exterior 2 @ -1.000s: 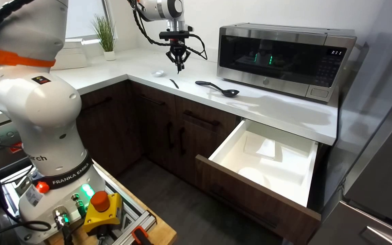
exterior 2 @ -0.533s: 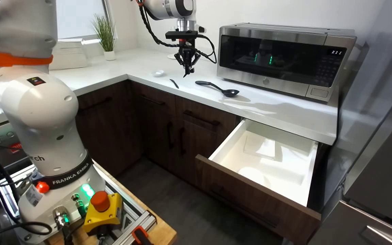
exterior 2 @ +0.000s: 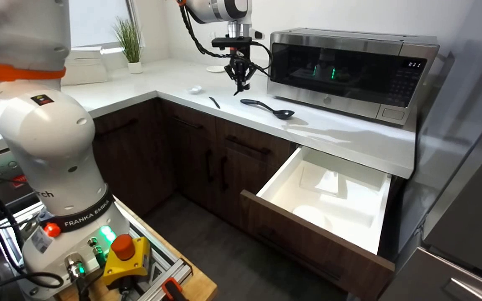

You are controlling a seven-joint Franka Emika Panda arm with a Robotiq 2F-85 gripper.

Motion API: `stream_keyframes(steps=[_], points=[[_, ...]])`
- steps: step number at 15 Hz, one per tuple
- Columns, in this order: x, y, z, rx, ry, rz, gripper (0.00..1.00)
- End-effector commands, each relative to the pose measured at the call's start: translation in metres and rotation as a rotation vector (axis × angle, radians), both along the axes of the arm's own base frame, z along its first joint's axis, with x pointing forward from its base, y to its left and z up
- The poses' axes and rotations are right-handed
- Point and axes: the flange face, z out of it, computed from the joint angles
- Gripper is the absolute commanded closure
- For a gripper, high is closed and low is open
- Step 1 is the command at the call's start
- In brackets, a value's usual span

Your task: Put the fork in the drawer

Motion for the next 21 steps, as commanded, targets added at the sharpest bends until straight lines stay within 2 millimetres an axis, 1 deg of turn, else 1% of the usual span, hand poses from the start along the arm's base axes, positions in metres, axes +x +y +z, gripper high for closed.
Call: stream_keyframes(steps=[1, 2, 3, 5, 6, 7, 8, 9, 10, 11, 12, 15, 20, 21], points=[[-0.015, -0.103, 0.007, 0.0, -0.027, -0.202, 0.99], [-0.021, -0.136, 0.007, -0.006, -0.021, -0.259, 0.99], [-0.024, -0.171, 0.002, -0.017, -0.022, -0.317, 0.99], [-0.039, -0.239, -0.004, -0.041, -0.015, -0.433, 0.99], [-0.042, -0.265, -0.013, -0.057, -0.009, -0.49, 0.99], [-0.045, -0.286, -0.023, -0.066, 0.0, -0.548, 0.99], [-0.054, -0.309, -0.029, -0.088, 0.004, -0.603, 0.99], [-0.054, -0.324, -0.041, -0.104, 0.016, -0.661, 0.99], [-0.063, -0.339, -0.049, -0.119, 0.019, -0.716, 0.99], [-0.064, -0.348, -0.058, -0.135, 0.021, -0.771, 0.99], [-0.069, -0.359, -0.065, -0.145, 0.031, -0.829, 0.99], [-0.071, -0.376, -0.086, -0.194, 0.055, -0.988, 0.99], [-0.088, -0.397, -0.112, -0.268, 0.105, -1.237, 0.99], [-0.091, -0.4, -0.115, -0.277, 0.122, -1.285, 0.7]])
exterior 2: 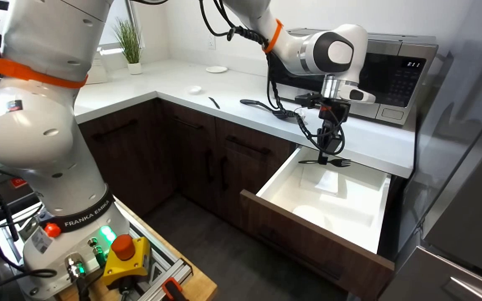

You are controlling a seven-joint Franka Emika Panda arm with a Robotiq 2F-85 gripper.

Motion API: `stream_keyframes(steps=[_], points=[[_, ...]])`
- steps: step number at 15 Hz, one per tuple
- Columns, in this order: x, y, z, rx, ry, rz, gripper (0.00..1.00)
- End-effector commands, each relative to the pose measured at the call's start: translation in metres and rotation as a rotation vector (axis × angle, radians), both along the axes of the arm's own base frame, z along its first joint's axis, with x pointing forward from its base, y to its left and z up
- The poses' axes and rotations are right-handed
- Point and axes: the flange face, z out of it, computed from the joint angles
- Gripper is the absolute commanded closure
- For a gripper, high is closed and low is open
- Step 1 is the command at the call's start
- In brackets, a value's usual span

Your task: Put the fork in the drawer

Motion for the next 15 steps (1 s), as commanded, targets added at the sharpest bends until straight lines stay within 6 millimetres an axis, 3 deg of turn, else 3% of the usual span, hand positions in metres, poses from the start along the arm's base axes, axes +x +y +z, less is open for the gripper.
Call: stream_keyframes(steps=[1, 5, 7, 10, 11, 15], points=[[-0.003, -0.011, -0.012, -0.001, 0.043, -0.19, 0.69], [0.003, -0.001, 0.004, 0.012, 0.012, -0.247, 0.4], [0.012, 0.019, 0.017, 0.043, -0.014, -0.128, 0.26], [0.017, 0.065, 0.054, 0.072, -0.042, 0.069, 0.04], [0.017, 0.09, 0.064, 0.079, -0.044, 0.128, 0.0], [0.022, 0.186, 0.095, 0.105, -0.065, 0.354, 0.0]])
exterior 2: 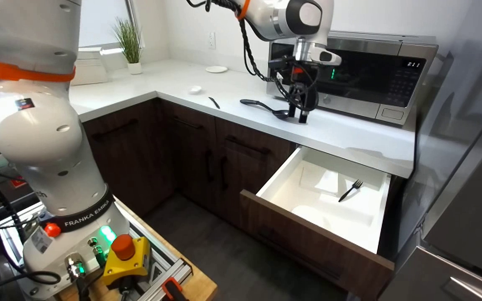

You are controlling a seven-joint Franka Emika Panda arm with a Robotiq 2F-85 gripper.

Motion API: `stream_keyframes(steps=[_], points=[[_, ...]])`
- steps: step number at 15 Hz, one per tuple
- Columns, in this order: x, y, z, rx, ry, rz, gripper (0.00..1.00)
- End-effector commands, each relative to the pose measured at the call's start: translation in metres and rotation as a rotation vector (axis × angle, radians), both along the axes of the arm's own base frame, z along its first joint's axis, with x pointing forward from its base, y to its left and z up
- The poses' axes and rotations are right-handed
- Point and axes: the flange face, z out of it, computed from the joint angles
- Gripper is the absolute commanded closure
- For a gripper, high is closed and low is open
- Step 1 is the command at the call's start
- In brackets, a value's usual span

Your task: Put the fork in the drawer

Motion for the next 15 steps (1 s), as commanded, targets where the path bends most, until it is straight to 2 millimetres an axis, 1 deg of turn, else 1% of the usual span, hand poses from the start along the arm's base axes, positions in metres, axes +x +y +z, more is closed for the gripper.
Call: stream_keyframes(steps=[1, 2, 3, 5, 6, 7, 8, 9, 10, 12, 13, 14, 15], points=[[-0.015, 0.091, 0.024, 0.023, -0.002, 0.206, 0.0], [-0.016, 0.119, 0.029, 0.027, -0.003, 0.262, 0.0], [-0.013, 0.152, 0.032, 0.034, -0.001, 0.321, 0.0], [-0.017, 0.213, 0.037, 0.052, 0.0, 0.432, 0.0], [0.0, 0.177, 0.034, 0.045, -0.019, 0.342, 0.0], [-0.003, 0.204, 0.036, 0.05, -0.019, 0.388, 0.0], [-0.005, 0.221, 0.037, 0.052, -0.018, 0.417, 0.0], [-0.007, 0.227, 0.038, 0.052, -0.018, 0.429, 0.0], [-0.008, 0.226, 0.038, 0.052, -0.015, 0.429, 0.0], [-0.01, 0.217, 0.037, 0.053, -0.012, 0.422, 0.0], [-0.004, 0.235, 0.033, 0.085, -0.038, 0.561, 0.0], [-0.001, 0.247, 0.029, 0.086, -0.027, 0.605, 0.0], [0.002, 0.263, 0.026, 0.104, -0.033, 0.66, 0.0]])
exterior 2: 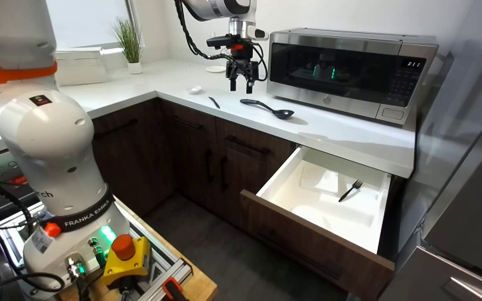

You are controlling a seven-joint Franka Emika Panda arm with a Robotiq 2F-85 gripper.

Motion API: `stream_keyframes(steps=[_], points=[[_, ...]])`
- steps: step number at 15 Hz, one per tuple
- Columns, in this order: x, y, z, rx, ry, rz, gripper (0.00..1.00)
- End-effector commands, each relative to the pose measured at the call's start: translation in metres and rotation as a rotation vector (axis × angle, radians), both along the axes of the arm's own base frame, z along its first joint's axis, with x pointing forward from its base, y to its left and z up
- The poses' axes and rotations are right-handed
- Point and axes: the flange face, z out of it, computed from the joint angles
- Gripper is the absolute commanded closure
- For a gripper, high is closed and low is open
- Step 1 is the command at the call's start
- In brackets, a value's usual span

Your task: Put the fork in the drawer

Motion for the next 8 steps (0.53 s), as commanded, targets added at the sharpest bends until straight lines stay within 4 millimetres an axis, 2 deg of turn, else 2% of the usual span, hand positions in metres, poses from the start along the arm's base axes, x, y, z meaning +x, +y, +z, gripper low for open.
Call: stream_keyframes(steps=[1, 3, 5, 7, 8], points=[[0.008, 0.054, -0.012, 0.037, 0.0, 0.199, 0.0], [0.003, 0.093, -0.016, 0.052, -0.001, 0.312, 0.0], [0.001, 0.121, -0.019, 0.056, -0.001, 0.427, 0.0], [0.0, 0.14, -0.014, 0.073, -0.013, 0.539, 0.0], [-0.001, 0.133, -0.014, 0.061, 0.0, 0.447, 0.0]])
